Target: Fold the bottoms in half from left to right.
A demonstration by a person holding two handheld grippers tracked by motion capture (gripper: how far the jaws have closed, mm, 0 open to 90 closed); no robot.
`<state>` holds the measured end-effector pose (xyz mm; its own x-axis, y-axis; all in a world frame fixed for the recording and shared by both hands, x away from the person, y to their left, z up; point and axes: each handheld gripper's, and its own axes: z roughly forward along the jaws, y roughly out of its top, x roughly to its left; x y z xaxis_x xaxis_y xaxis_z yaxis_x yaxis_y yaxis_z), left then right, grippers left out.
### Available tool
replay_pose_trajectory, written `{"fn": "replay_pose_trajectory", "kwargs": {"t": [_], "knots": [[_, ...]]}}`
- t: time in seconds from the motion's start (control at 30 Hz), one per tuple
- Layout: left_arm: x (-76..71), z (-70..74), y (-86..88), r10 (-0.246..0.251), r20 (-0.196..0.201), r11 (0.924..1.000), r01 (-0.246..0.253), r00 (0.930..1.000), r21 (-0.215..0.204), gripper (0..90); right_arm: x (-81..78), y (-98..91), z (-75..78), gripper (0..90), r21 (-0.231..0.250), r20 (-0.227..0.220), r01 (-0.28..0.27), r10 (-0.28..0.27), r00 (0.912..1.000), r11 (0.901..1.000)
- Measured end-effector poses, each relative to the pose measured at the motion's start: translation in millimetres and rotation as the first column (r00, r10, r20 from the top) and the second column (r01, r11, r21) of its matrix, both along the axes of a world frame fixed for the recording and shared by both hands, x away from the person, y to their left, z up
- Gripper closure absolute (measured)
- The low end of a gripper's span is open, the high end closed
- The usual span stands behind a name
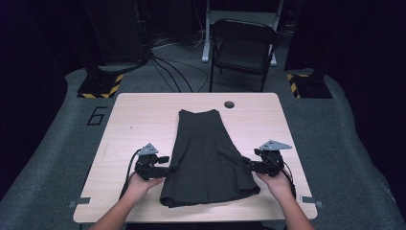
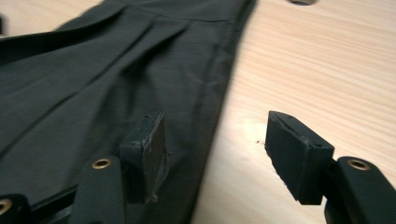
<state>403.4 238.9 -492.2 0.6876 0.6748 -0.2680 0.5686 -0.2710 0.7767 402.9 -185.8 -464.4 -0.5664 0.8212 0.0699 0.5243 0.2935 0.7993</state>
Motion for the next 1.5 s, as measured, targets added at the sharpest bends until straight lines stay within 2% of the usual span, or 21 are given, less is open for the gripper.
{"fn": "replay_pose_trajectory", "kwargs": {"t": [0.13,0.17,0.23,0.27,0.3,0.37,0.4,0.43,0.47,0.57,0.6,0.7,0.77,0.87,0.93,0.97,1.0,1.03,1.13,1.37,1.5], "knots": [[0.9,-3.6,-4.3,-0.007,0.002,0.9999,0.007,1.0000,0.013,38.4,-12.7,13.8,2.3,38.2,-0.035,0.020,-0.051,0.052,0.9984,0.9981],[1.7,-4.7,-5.0,-0.015,0.006,0.9995,0.014,0.9999,0.027,38.4,-17.9,19.3,-0.8,40.4,-0.101,0.012,-0.063,0.064,0.9979,0.9929],[1.5,-7.1,-7.7,-0.013,-0.012,0.9991,0.013,0.9998,0.040,38.4,-19.5,20.6,-2.6,42.2,-0.124,0.009,-0.065,0.066,0.9977,0.9901],[2.3,-9.3,-9.5,-0.024,-0.019,0.9983,0.025,0.9995,0.053,38.4,-22.8,20.7,-8.6,50.3,-0.171,-0.025,-0.073,0.070,0.9973,0.9826],[2.3,-9.3,-9.5,-0.024,-0.019,0.9983,0.025,0.9995,0.053,38.4,-22.8,20.7,-8.6,50.3,-0.171,-0.025,-0.073,0.070,0.9973,0.9826],[3.0,-11.1,-11.2,-0.029,-0.021,0.9979,0.031,0.9994,0.058,38.4,-24.5,18.7,-12.3,63.7,-0.166,-0.058,-0.096,0.088,0.9945,0.9815],[3.9,-12.3,-12.2,-0.036,-0.022,0.9974,0.037,0.9991,0.062,38.4,-26.5,17.0,-11.9,73.2,-0.166,-0.042,-0.103,0.097,0.9944,0.9808],[3.9,-12.3,-12.2,-0.036,-0.022,0.9974,0.037,0.9991,0.062,38.5,-26.5,17.0,-11.9,73.2,-0.166,-0.042,-0.103,0.097,0.9944,0.9808],[4.9,-14.1,-13.2,-0.033,-0.027,0.9975,0.035,0.9991,0.062,38.5,-27.4,13.2,-8.5,80.7,-0.178,-0.007,-0.115,0.115,0.9933,0.9773],[6.1,-16.2,-13.9,-0.031,-0.036,0.9973,0.033,0.9989,0.066,38.5,-27.3,7.2,-9.0,85.9,-0.190,-0.012,-0.109,0.109,0.9940,0.9758],[7.0,-17.6,-14.3,-0.024,-0.017,0.9972,0.025,0.9996,0.070,38.6,-26.0,5.2,-11.9,86.0,-0.209,-0.020,-0.100,0.098,0.9950,0.9728],[7.1,-18.0,-14.3,-0.023,-0.031,0.9974,0.025,0.9993,0.067,38.6,-22.5,-1.2,-19.0,85.9,-0.219,-0.058,-0.092,0.081,0.9950,0.9714],[7.1,-18.5,-14.5,-0.017,-0.028,0.9974,0.019,0.9995,0.070,38.7,-16.7,-8.8,-25.8,85.9,-0.186,-0.118,-0.097,0.076,0.9902,0.9779],[8.0,-19.3,-14.6,-0.021,-0.026,0.9973,0.023,0.9995,0.070,38.5,-14.1,-8.9,-31.3,85.7,-0.197,-0.162,-0.125,0.093,0.9823,0.9723],[7.6,-18.3,-14.4,-0.019,-0.026,0.9974,0.020,0.9995,0.069,38.6,-15.0,-5.6,-31.8,75.6,-0.204,-0.181,-0.120,0.083,0.9801,0.9717],[7.4,-17.0,-13.6,-0.023,-0.034,0.9974,0.025,0.9992,0.068,38.6,-15.0,-5.6,-31.8,75.6,-0.204,-0.181,-0.120,0.083,0.9801,0.9717],[7.2,-15.2,-13.8,-0.013,-0.022,0.9980,0.014,0.9997,0.061,38.7,-14.4,-6.1,-27.7,63.0,-0.177,-0.155,-0.097,0.069,0.9854,0.9795],[7.2,-15.2,-13.8,-0.013,-0.022,0.9980,0.014,0.9997,0.061,38.8,-14.4,-6.1,-27.7,63.0,-0.177,-0.155,-0.097,0.069,0.9854,0.9795],[11.7,-9.7,-19.5,-0.014,-0.001,0.9981,0.014,0.9999,0.060,38.8,-11.3,-5.6,-15.9,48.5,-0.092,-0.117,-0.069,0.058,0.9914,0.9934],[27.0,0.3,-20.8,0.010,0.020,0.9990,-0.011,0.9998,0.044,39.3,5.6,10.7,-12.6,44.2,-0.094,-0.107,-0.094,0.083,0.9908,0.9911],[38.7,0.0,-20.7,0.042,0.019,0.9979,-0.043,0.9989,0.049,39.3,20.7,24.4,-9.0,41.4,-0.095,-0.075,-0.106,0.099,0.9923,0.9898]]}}
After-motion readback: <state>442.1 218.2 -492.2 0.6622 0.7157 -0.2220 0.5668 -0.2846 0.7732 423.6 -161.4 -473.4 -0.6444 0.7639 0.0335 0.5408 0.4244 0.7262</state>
